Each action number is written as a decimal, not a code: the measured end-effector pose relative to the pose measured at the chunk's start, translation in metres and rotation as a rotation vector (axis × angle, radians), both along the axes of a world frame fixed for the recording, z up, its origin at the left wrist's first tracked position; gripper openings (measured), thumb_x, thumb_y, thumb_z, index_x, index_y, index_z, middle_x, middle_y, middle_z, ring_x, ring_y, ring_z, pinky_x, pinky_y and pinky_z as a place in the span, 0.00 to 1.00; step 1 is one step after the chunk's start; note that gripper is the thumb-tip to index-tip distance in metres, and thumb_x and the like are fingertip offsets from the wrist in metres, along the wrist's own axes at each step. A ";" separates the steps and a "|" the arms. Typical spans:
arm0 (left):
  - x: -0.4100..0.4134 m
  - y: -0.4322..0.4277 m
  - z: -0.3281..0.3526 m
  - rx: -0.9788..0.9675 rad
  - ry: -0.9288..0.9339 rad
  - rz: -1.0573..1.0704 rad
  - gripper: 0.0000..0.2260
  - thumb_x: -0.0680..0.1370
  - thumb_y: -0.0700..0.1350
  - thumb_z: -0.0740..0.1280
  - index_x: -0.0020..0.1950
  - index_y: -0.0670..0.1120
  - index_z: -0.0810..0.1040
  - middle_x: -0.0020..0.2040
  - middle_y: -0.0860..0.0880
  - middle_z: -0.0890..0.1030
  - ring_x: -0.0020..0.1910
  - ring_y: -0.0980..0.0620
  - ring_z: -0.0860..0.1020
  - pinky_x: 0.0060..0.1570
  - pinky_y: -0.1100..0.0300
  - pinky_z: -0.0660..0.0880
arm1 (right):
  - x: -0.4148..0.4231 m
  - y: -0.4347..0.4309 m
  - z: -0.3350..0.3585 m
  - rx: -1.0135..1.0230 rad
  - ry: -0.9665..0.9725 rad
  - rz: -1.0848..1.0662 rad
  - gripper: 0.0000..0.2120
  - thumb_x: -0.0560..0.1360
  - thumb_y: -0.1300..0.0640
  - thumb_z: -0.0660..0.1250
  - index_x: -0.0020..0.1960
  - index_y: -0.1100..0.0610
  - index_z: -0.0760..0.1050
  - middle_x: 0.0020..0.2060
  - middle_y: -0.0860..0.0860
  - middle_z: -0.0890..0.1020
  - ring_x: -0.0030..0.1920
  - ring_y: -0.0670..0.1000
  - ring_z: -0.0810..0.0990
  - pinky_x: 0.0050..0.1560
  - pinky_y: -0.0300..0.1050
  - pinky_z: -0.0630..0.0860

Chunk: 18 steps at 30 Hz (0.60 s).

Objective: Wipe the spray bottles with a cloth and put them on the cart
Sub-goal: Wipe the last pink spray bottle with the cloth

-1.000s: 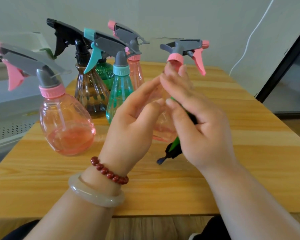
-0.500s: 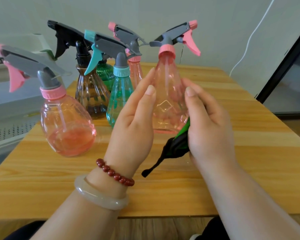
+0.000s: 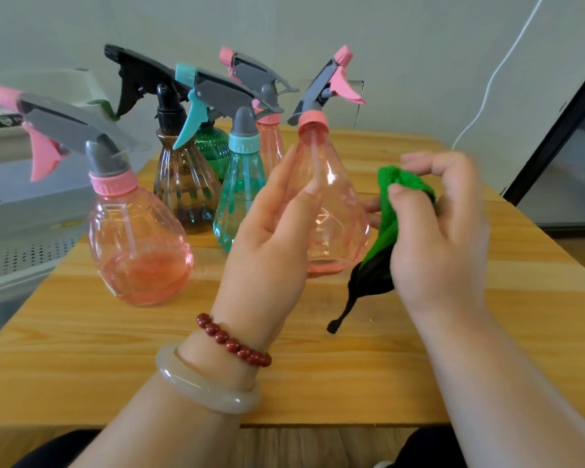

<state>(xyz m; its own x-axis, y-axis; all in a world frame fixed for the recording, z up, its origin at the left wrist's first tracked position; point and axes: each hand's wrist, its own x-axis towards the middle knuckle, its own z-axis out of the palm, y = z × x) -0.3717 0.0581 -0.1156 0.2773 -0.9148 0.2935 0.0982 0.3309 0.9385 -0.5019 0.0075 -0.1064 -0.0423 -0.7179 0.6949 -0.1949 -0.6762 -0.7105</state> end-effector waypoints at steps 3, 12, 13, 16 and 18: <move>-0.001 -0.002 -0.002 -0.002 0.023 0.019 0.24 0.73 0.61 0.66 0.70 0.68 0.71 0.68 0.59 0.77 0.68 0.52 0.75 0.65 0.42 0.73 | 0.004 0.005 -0.003 -0.175 0.107 -0.036 0.08 0.74 0.64 0.65 0.50 0.53 0.72 0.47 0.49 0.78 0.51 0.48 0.78 0.51 0.42 0.75; -0.003 -0.002 -0.001 -0.001 0.074 0.039 0.13 0.84 0.47 0.59 0.66 0.58 0.76 0.59 0.55 0.83 0.58 0.62 0.80 0.60 0.55 0.78 | 0.012 0.012 -0.005 -0.575 0.362 0.124 0.05 0.77 0.65 0.68 0.49 0.63 0.82 0.49 0.52 0.84 0.52 0.52 0.80 0.57 0.48 0.75; -0.001 -0.003 -0.002 0.016 0.098 0.040 0.14 0.82 0.51 0.60 0.65 0.62 0.77 0.62 0.56 0.82 0.60 0.58 0.80 0.61 0.49 0.77 | 0.010 0.009 -0.006 -0.496 0.314 0.068 0.05 0.78 0.63 0.68 0.51 0.61 0.82 0.48 0.49 0.83 0.52 0.50 0.80 0.56 0.47 0.75; 0.004 -0.002 -0.003 0.015 0.101 0.047 0.17 0.78 0.55 0.60 0.66 0.66 0.76 0.64 0.57 0.80 0.63 0.52 0.79 0.60 0.42 0.77 | 0.012 0.009 -0.009 -0.239 0.120 -0.001 0.06 0.79 0.60 0.66 0.54 0.52 0.78 0.47 0.44 0.82 0.52 0.44 0.81 0.54 0.43 0.77; 0.006 -0.002 -0.002 0.015 0.105 0.045 0.17 0.77 0.55 0.61 0.65 0.66 0.76 0.65 0.56 0.80 0.64 0.50 0.79 0.61 0.41 0.75 | 0.015 0.013 -0.010 -0.295 0.160 0.050 0.06 0.78 0.62 0.66 0.53 0.55 0.79 0.49 0.46 0.82 0.53 0.45 0.81 0.56 0.42 0.75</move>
